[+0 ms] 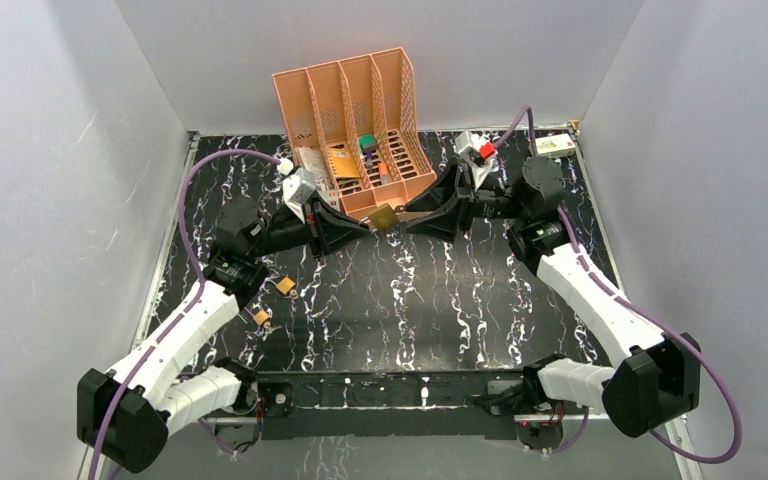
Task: Lock with the key
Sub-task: Lock the lock.
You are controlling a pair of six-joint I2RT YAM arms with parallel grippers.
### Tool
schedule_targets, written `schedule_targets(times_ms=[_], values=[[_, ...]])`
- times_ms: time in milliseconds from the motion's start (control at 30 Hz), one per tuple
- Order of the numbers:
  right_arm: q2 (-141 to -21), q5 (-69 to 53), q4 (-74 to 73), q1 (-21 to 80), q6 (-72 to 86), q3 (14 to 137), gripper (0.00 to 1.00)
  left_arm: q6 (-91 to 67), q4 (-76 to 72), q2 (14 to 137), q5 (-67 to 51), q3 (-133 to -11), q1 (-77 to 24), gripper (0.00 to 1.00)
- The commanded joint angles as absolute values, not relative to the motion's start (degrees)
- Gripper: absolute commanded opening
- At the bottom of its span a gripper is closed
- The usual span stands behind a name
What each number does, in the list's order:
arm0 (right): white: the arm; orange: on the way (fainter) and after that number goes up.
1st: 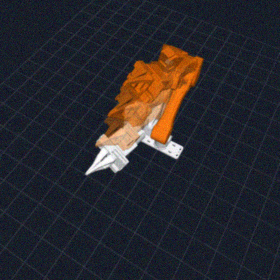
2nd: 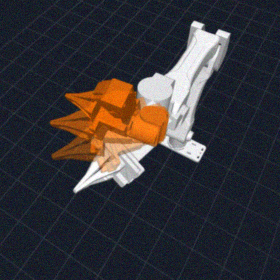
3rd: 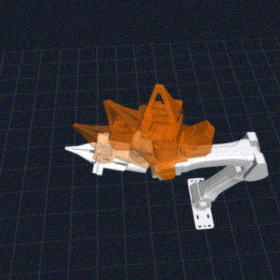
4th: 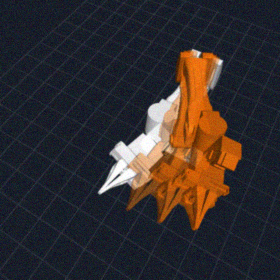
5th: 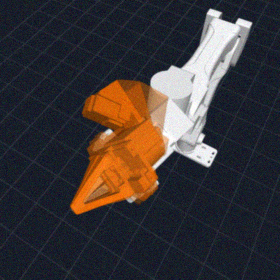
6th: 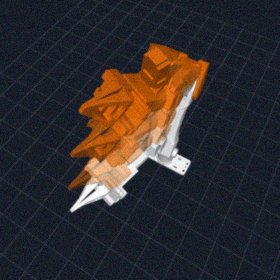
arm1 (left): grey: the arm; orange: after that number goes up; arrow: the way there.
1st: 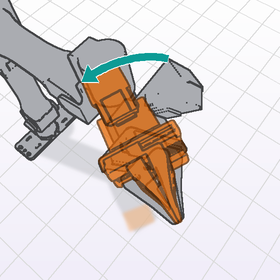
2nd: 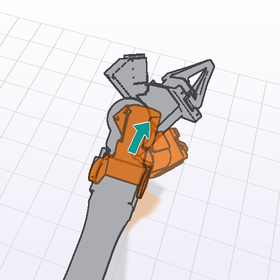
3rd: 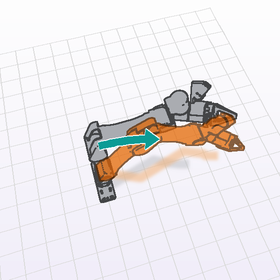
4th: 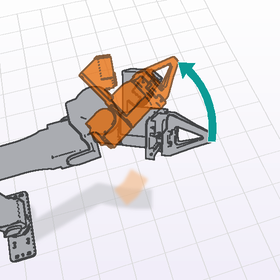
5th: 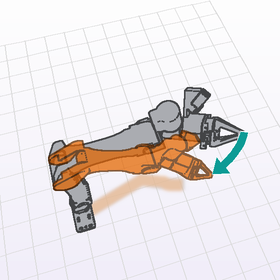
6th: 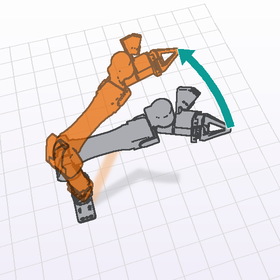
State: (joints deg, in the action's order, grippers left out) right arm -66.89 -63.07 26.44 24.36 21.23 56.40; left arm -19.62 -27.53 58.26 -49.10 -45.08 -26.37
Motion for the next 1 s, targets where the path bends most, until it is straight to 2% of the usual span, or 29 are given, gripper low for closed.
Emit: schedule_targets(times_ms=[0,567,667,967], values=[[-67.9,-64.3,31.4,24.1,23.2,59.2,0.58,-19.0,-30.0,55.5,-50.0,-47.6,-26.2,0.0],[-70.7,-64.3,34.2,24.1,25.7,61.1,0.48,-18.5,-29.5,55.8,-49.8,-47.3,-26.2,0.0],[-71.0,-64.4,34.0,24.1,25.9,61.7,0.42,-18.9,-30.1,56.3,-50.1,-47.3,-26.2,0.0],[-72.3,-64.4,33.8,24.4,26.7,62.7,0.4,-20.3,-32.1,57.6,-50.0,-46.9,-26.2,0.0]])
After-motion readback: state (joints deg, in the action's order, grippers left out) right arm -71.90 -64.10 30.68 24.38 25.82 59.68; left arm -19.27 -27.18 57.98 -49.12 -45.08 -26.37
